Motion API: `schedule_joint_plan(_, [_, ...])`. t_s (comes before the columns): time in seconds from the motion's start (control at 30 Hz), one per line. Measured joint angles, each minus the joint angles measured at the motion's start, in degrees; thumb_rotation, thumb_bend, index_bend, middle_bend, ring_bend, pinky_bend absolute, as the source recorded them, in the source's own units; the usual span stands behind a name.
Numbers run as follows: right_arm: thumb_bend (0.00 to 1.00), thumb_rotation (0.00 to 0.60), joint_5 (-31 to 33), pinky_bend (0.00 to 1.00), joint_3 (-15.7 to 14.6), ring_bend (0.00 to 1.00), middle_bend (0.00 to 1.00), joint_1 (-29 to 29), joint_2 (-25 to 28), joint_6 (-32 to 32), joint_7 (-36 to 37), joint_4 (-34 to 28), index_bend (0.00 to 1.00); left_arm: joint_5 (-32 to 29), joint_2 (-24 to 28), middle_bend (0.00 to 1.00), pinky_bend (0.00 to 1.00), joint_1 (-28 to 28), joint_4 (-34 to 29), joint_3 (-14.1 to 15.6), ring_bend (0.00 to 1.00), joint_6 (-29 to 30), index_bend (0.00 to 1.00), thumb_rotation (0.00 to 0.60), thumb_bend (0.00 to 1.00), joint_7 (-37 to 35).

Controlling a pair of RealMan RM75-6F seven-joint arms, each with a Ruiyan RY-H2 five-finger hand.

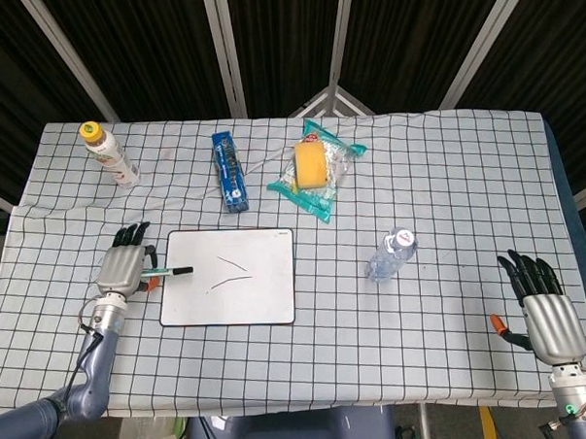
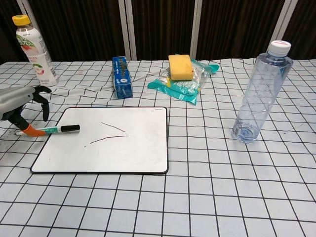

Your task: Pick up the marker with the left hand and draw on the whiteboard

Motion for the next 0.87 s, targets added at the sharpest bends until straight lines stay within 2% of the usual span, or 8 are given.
schedule_joint_plan(0.13, [0.31, 0.6, -0.01, 0.0, -0.01, 0.0, 0.0, -0.04, 0.04, 0.05, 0.08, 0.02, 0.0, -0.18, -0.03, 0.0, 0.0, 0.03, -0.43, -0.04, 0.0, 0.17, 0.35, 0.6, 0.2, 0.3])
schedule_joint_plan(0.3, [0.31, 0.6, -0.03, 0.0, -0.03, 0.0, 0.0, -0.05, 0.11, 0.03, 0.12, 0.04, 0.0, -0.01, 1.09, 0.0, 0.0, 0.67, -2.67, -0.15, 0.0, 1.18, 0.28, 0.6, 0.19, -0.16])
schedule_joint_plan(0.43, [0.31, 0.6, -0.06, 0.0, -0.03, 0.0, 0.0, -0.08, 0.17, 0.09, 0.09, 0.06, 0.0, 1.27, 3.19, 0.0, 0.0, 1.92, -6.51, -0.18, 0.0, 3.33, 0.07, 0.6, 0.18, -1.71])
schedule_joint_plan(0.53, [0.31, 0.6, -0.09, 0.0, -0.01, 0.0, 0.0, -0.11, 0.22, 0.19, 0.06, 0.14, 0.0, 3.81, 6.01, 0.0, 0.0, 3.77, -10.81, 0.37, 0.0, 6.33, 0.0, 0.6, 0.17, -3.47])
schedule_joint_plan(0.73, [0.31, 0.6, -0.47, 0.0, 0.1, 0.0, 0.0, -0.13, 0.18, 0.73, -0.58, 0.58, 0.0, 12.37, 14.79, 0.0, 0.0, 10.3, -19.81, 4.49, 0.0, 15.46, 0.0, 0.6, 0.13, -7.33])
schedule_joint_plan(0.87, [0.31, 0.6, -1.04, 0.0, 0.1, 0.0, 0.0, -0.13, -0.02, 1.17, -1.52, 0.96, 0.0, 18.41, 20.77, 0.0, 0.0, 15.84, -22.78, 9.08, 0.0, 22.04, 0.0, 0.6, 0.12, -9.39])
